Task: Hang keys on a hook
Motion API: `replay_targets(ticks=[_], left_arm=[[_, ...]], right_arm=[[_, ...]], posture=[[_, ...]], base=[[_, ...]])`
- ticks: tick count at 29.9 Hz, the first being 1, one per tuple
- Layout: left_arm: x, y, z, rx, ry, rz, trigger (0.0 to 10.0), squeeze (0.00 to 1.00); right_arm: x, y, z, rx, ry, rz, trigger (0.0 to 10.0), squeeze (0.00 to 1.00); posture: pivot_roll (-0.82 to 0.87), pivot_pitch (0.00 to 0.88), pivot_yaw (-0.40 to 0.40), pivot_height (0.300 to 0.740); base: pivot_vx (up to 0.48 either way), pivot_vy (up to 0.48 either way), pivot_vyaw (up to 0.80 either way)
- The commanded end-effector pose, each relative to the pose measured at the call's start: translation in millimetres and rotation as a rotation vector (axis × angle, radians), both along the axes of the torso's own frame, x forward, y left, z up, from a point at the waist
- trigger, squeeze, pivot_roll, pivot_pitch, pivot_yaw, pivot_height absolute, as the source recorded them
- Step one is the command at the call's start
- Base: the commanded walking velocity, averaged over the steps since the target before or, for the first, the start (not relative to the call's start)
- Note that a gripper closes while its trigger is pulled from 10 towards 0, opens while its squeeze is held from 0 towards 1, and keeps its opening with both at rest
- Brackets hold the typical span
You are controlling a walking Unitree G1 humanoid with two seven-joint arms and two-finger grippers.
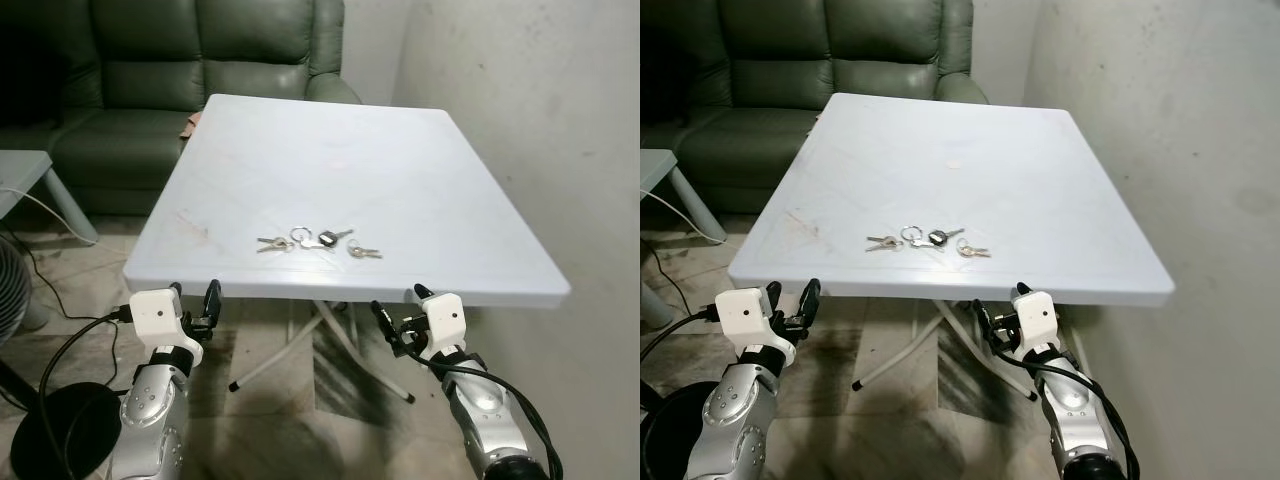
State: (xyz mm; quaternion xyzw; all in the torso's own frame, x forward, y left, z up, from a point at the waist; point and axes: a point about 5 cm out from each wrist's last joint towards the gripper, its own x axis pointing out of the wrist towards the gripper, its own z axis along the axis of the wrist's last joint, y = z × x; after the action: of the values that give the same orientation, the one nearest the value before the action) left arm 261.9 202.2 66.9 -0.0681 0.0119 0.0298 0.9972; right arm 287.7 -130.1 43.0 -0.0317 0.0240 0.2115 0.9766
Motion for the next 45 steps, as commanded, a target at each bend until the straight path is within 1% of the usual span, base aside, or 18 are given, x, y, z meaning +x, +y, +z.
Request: replay_targets(ticks=[1,7,11,14,22,23,24,25,26,29,31,32,33,39,45], left_arm=[[3.6,-5.4,5,0.009,-0.017,-0.017,10.0,0.00],[4.1,-5.2,12,0.029,-0.039,-0.024,10.0,0.00],[3.9,-5.6,13,0.039,-0.041,-0.014,10.0,0.00],[1.5,-9.1,11,0.057,-0.056,-0.021,10.0,0.00],[-0.2,-10.9,9,0.059,-0.048,-0.006,10.0,0.00],[-4.9,-23.8,6,0.054,-0.051,-0.092,10.0,0.00],[-9.2,-36.0,4,0.088,-0.056,-0.159,10.0,0.00],[-9.2,-36.0,4,0.088,-0.056,-0.159,10.0,0.00],[-10.6,-40.2,3,0.096,-0.057,-0.184,10.0,0.00],[-13.1,-46.9,3,0.102,-0.061,-0.225,10.0,0.00],[-13.3,-48.2,4,0.105,-0.067,-0.234,10.0,0.00],[-14.6,-51.2,4,0.113,-0.072,-0.250,10.0,0.00],[-15.5,-52.7,4,0.114,-0.071,-0.261,10.0,0.00],[-18.4,-56.3,5,0.127,-0.079,-0.292,10.0,0.00],[-20.7,-61.2,9,0.153,-0.094,-0.328,10.0,0.00]], right_arm=[[2.2,-10.1,3,-0.015,-0.010,-0.018,10.0,0.00],[4.9,-8.0,6,-0.002,-0.021,-0.011,10.0,0.00],[5.2,-7.7,7,-0.002,-0.020,-0.009,10.0,0.00],[5.4,-7.9,7,-0.004,-0.017,-0.005,10.0,0.00],[5.3,-7.4,6,-0.022,-0.011,0.004,10.0,0.00],[5.6,-3.2,6,-0.030,-0.002,0.035,10.0,0.00],[8.1,0.5,10,-0.039,-0.004,0.048,10.0,0.00],[8.1,0.5,10,-0.039,-0.004,0.048,10.0,0.00],[9.8,1.3,12,-0.095,-0.022,0.044,10.0,0.00],[12.3,2.8,16,-0.218,-0.074,0.037,10.0,0.00],[12.7,3.2,16,-0.212,-0.072,0.045,10.0,0.00],[12.1,3.0,19,-0.107,-0.039,0.091,10.0,0.00],[12.2,5.7,20,-0.052,-0.009,0.141,10.0,0.00],[14.3,10.5,30,-0.035,-0.019,0.172,10.0,0.00],[16.8,17.3,42,-0.001,0.013,0.211,10.0,0.00]], posture=[[-0.07,0.014,-0.040,0.740],[-0.06,0.016,-0.042,0.740],[-0.06,0.018,-0.044,0.740],[-0.06,0.018,-0.045,0.740],[-0.06,0.018,-0.045,0.740],[-0.06,0.020,-0.048,0.740],[-0.06,0.020,-0.050,0.740],[-0.06,0.020,-0.050,0.740],[-0.06,0.021,-0.051,0.740],[-0.06,0.021,-0.052,0.740],[-0.06,0.022,-0.052,0.740],[-0.06,0.022,-0.053,0.740],[-0.06,0.022,-0.055,0.740],[-0.06,0.021,-0.057,0.740],[-0.06,0.021,-0.058,0.740]], base=[[0.368,0.000,0.00],[0.364,0.000,0.00],[0.304,0.000,0.00],[0.000,0.000,0.00],[0.000,0.000,0.00],[0.000,0.000,0.00],[0.000,0.000,0.00],[0.000,0.000,0.00],[0.000,0.000,0.00],[0.000,0.000,0.00],[0.000,0.000,0.00],[0.000,0.000,0.00],[0.000,0.000,0.00],[0.000,0.000,0.00],[0.000,0.000,0.00]])
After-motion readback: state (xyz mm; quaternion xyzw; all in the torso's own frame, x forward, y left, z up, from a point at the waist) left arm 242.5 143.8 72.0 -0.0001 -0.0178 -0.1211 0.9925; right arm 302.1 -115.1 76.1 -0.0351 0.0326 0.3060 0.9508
